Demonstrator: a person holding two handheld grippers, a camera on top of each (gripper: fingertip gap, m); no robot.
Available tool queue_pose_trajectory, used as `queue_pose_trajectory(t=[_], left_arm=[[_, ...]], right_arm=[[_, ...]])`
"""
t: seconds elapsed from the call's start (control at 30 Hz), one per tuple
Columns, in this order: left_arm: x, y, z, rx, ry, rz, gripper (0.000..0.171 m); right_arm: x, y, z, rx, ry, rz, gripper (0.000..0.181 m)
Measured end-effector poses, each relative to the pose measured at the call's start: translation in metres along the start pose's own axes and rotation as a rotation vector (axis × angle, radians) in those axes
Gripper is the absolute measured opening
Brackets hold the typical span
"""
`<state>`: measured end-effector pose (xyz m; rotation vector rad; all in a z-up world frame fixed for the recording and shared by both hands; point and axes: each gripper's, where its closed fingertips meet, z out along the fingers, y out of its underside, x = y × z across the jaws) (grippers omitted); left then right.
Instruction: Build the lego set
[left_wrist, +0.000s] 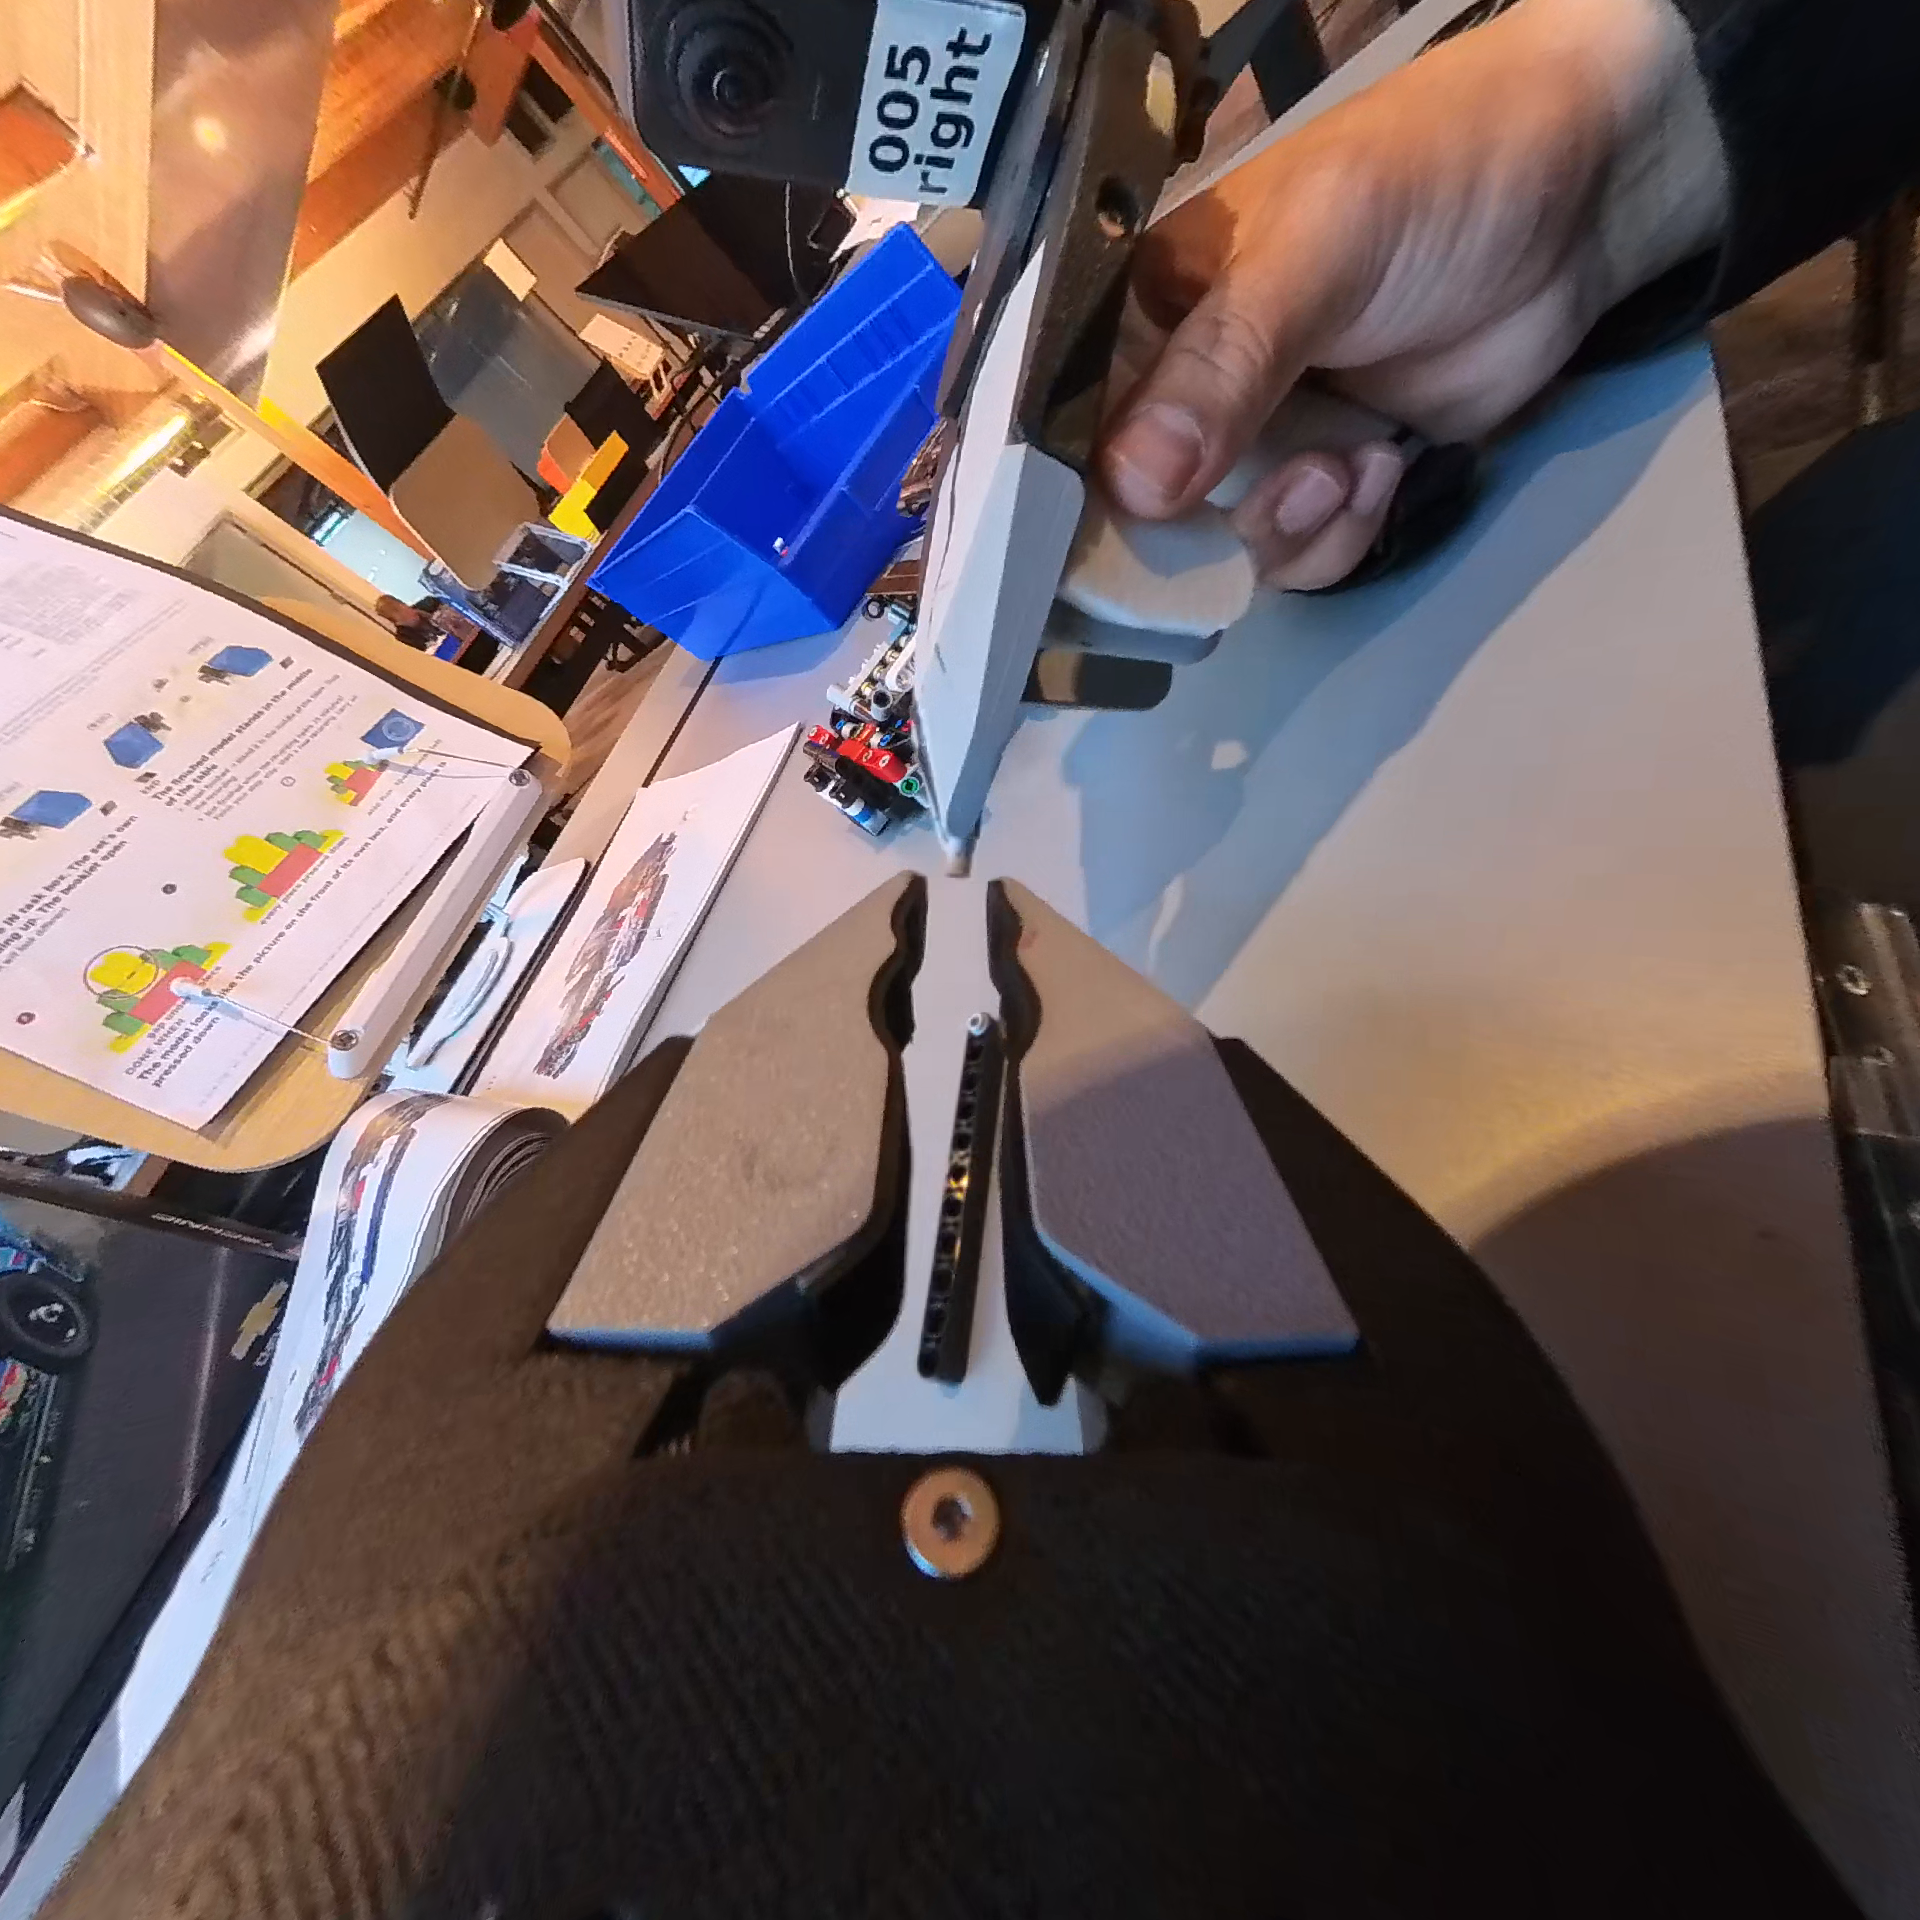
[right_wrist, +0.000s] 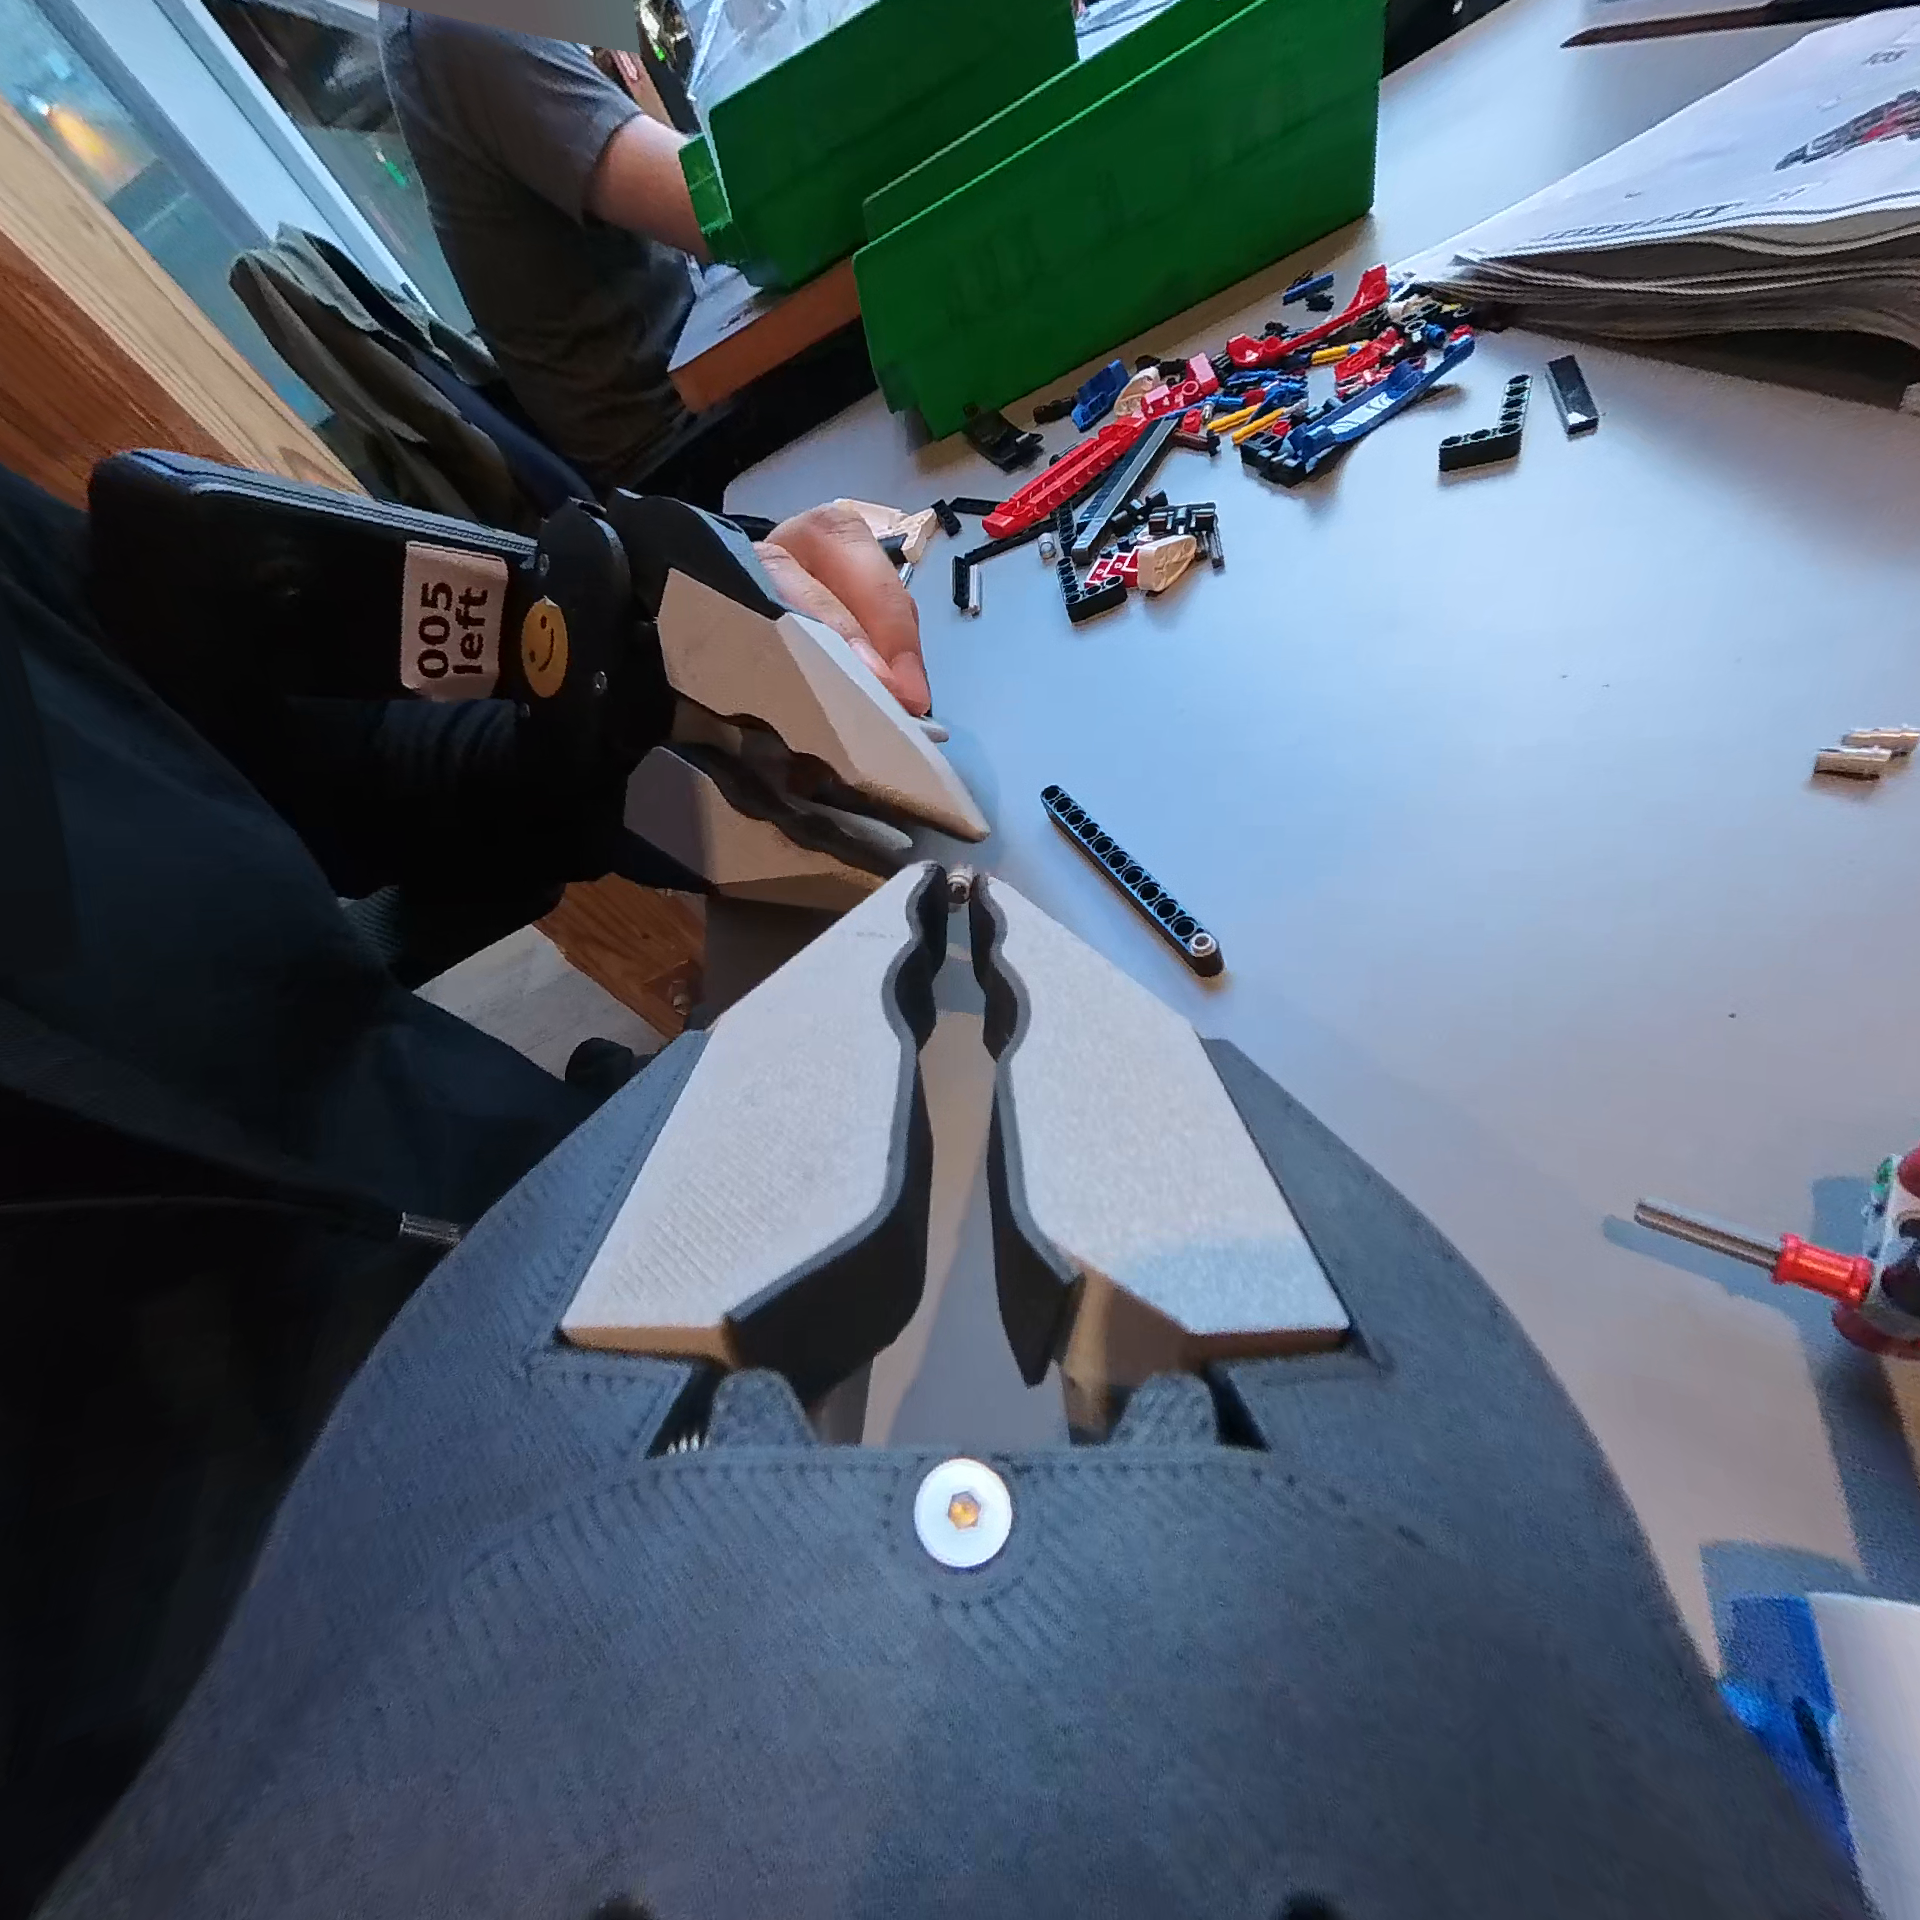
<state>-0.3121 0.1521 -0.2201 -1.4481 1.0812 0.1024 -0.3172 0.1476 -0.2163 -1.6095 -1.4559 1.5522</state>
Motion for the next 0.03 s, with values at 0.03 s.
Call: queue_pose_trajectory(t=[0.03], left_arm=[[-0.0002, 0.0003, 0.0000, -0.001, 0.000, 0.000, 0.008]], right_arm=[[-0.0002, 0.0001, -0.0001, -0.001, -0.002, 0.001, 0.002]])
